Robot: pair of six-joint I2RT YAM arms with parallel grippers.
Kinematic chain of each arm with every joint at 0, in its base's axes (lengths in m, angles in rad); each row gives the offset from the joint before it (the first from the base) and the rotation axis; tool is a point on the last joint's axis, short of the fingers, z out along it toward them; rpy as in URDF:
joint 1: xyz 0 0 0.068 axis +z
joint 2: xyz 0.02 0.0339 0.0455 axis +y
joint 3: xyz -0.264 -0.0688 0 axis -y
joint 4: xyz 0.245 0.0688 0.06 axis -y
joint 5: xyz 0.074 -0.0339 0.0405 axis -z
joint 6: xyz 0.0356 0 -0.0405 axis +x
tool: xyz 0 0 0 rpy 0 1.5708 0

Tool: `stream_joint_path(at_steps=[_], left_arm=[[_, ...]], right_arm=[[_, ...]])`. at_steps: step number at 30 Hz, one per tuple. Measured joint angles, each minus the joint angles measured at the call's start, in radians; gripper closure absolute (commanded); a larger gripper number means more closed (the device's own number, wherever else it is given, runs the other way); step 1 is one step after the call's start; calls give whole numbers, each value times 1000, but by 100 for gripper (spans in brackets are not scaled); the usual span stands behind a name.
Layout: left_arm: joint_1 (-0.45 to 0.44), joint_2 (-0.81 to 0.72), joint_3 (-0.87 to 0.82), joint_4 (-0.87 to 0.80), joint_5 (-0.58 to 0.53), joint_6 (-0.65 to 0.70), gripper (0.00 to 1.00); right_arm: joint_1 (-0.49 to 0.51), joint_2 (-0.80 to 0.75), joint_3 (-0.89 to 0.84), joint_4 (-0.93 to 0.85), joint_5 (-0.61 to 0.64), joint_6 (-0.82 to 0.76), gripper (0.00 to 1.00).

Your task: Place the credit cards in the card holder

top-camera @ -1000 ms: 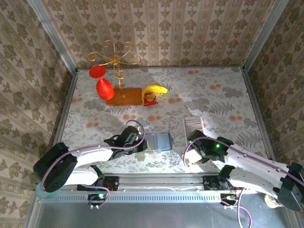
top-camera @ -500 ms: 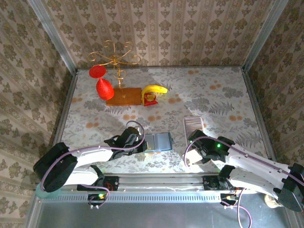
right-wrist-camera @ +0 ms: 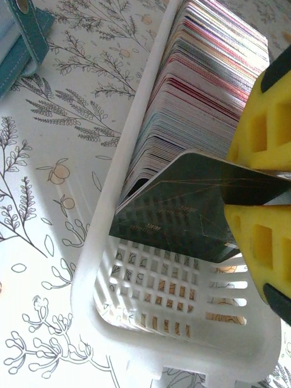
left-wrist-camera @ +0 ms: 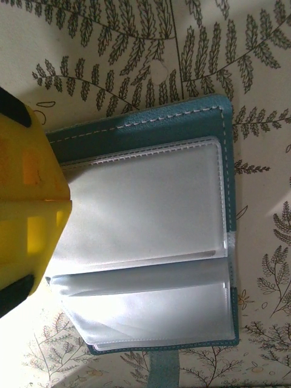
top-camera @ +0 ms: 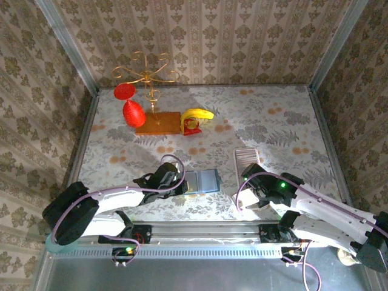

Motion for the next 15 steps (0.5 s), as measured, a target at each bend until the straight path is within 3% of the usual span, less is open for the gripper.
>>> stream_joint_path(at_steps=[9,15], left_arm=[[0,0,-3,0,-3,0,98],[0,0,-3,0,-3,0,98]], right_arm=[[0,-31,75,-119,-37,64,96],[0,-59,95,-155,-50,107,97]])
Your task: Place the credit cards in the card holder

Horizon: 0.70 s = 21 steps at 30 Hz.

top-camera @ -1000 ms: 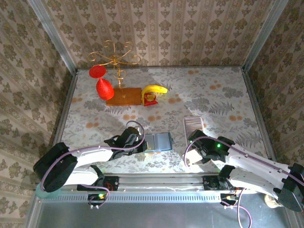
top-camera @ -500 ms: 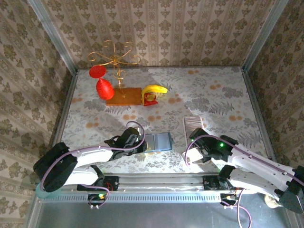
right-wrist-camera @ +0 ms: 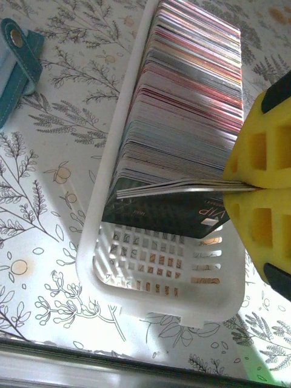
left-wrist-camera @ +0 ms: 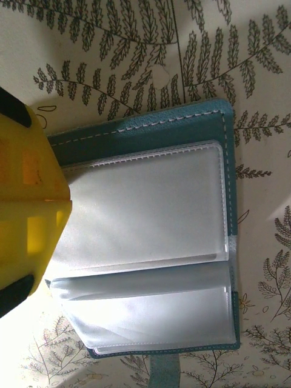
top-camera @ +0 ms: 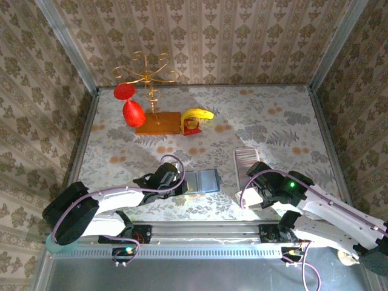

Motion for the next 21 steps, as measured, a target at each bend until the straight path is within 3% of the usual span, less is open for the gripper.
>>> stream_joint_path(at_steps=[14,21], left_arm=[[0,0,0,0,0,0,98],[0,0,0,0,0,0,98]], right_arm=[[1,12,50,-65,-11,87,100],[1,111,105,-105,-53,179,100]])
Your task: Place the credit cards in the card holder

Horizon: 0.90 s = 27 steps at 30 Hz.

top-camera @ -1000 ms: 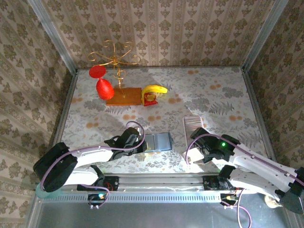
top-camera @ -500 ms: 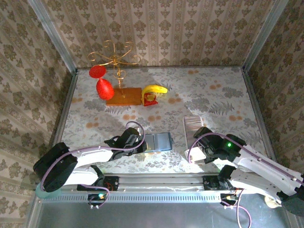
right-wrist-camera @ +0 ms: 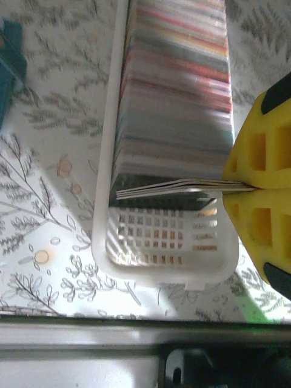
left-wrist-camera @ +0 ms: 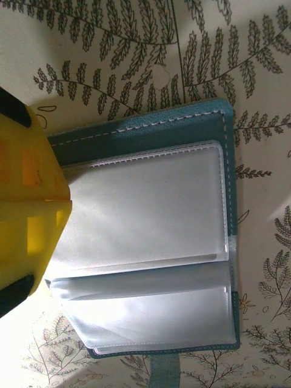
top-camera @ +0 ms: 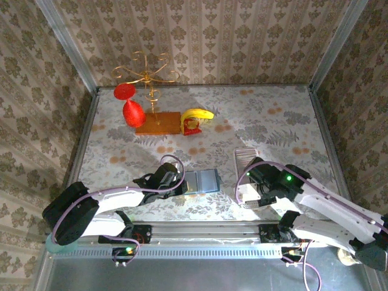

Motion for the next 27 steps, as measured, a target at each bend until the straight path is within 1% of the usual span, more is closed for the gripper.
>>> stream_joint_path(at_steps=[3,14,16,20,23,25,27], left_arm=[[0,0,0,0,0,0,98],[0,0,0,0,0,0,99],[0,0,0,0,0,0,99],[0,0,0,0,0,0,99],[0,0,0,0,0,0,99],[0,0,0,0,0,0,99],[0,0,0,3,0,0,100]], right_arm=[[0,42,-8,6,-3,31,100],[0,96,-73,88,31,83,100],[0,106,-79,107,44,87,97],[0,120,-84,136,70,91,95],[0,126,-93,146,77,94,91],[2,130,-100,151,80,98,83],[2,133,-103,172,97,97,83]])
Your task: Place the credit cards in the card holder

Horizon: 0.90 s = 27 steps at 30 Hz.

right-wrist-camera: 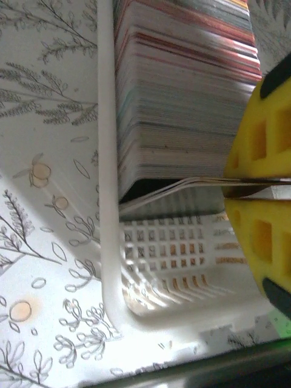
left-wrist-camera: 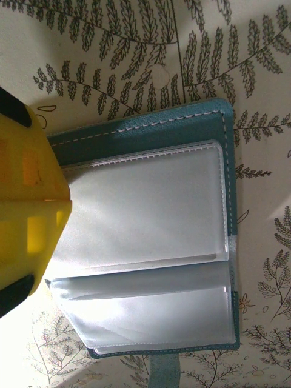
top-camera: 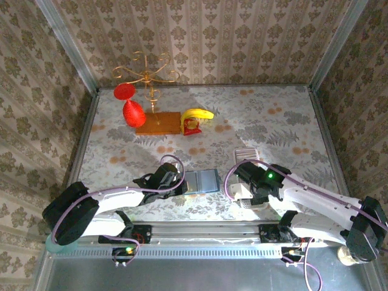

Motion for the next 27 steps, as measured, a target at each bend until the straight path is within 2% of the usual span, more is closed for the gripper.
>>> stream_joint_path(at_steps=[5,9,12,14,15,19,21,27], left_arm=[[0,8,-2,13,0,0,100],[0,8,-4,21,0,0,100],[0,8,-8,29,0,-1,100],[0,8,-10,33,0,-3,100],[0,8,-10,34,0,-3,100],[0,8,-10,34,0,-4,100],[0,8,-11,34,0,-4,100],[0,8,-14,40,0,-4,100]], right_arm=[[3,-2,-14,61,39,1,74],[11,-12,-42,87,68,-1,58],[14,-25,-47,87,84,-4,36],[14,-42,-47,90,92,-5,18],[14,-51,-48,94,96,-7,14],[15,-68,-73,124,112,-16,9],[15,-59,-85,139,115,-16,0],[15,-3,-98,192,123,-35,0]])
